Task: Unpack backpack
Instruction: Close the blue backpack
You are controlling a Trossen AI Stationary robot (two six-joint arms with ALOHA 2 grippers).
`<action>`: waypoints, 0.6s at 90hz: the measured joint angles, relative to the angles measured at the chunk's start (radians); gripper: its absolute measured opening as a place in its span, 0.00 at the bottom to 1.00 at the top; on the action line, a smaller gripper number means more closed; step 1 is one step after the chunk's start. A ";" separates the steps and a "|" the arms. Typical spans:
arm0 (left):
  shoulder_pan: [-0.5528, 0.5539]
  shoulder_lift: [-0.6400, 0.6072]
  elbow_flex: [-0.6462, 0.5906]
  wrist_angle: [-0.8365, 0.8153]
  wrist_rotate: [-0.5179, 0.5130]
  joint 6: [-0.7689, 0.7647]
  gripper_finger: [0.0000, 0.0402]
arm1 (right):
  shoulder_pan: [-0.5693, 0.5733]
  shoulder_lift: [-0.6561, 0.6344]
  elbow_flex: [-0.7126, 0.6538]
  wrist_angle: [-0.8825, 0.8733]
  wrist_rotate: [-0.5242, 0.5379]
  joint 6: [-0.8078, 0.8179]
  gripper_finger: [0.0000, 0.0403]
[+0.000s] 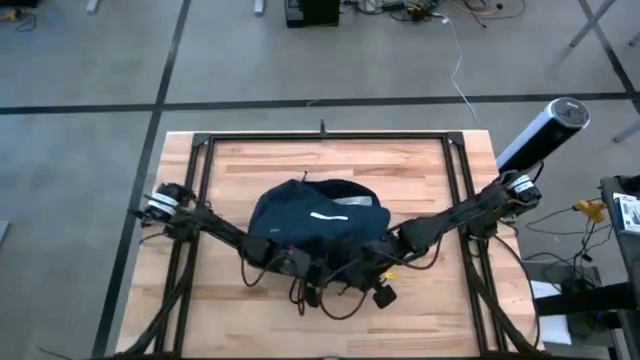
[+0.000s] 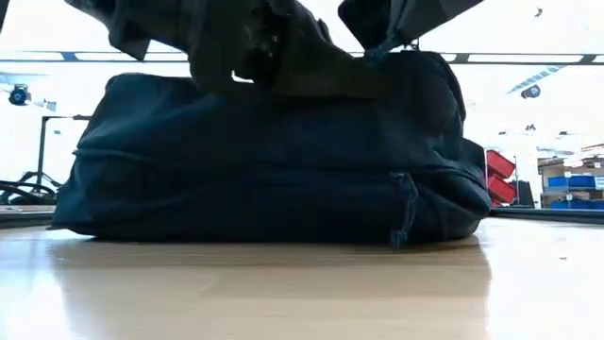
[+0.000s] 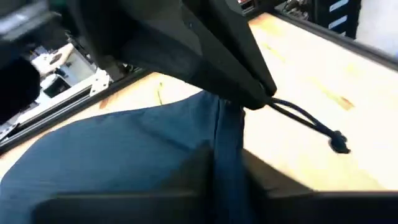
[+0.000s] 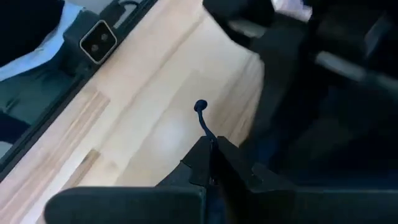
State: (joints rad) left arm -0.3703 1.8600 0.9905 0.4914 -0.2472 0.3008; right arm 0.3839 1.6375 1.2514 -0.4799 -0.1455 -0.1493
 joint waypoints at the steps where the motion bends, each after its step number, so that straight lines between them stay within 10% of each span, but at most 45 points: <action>1: -0.001 -0.005 0.000 -0.010 0.000 -0.003 0.04 | 0.002 -0.001 0.000 0.000 0.000 0.002 0.00; 24: -0.080 -0.119 -0.063 -0.183 -0.135 -0.056 0.00 | 0.051 -0.046 -0.002 -0.048 0.073 0.007 0.00; 54: -0.209 -0.549 -0.438 -0.185 -0.347 -0.194 0.00 | 0.071 -0.048 -0.101 -0.053 0.105 0.001 0.00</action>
State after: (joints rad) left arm -0.5792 1.3109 0.5527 0.3059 -0.5941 0.1066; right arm 0.4550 1.5890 1.1505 -0.5324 -0.0403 -0.1483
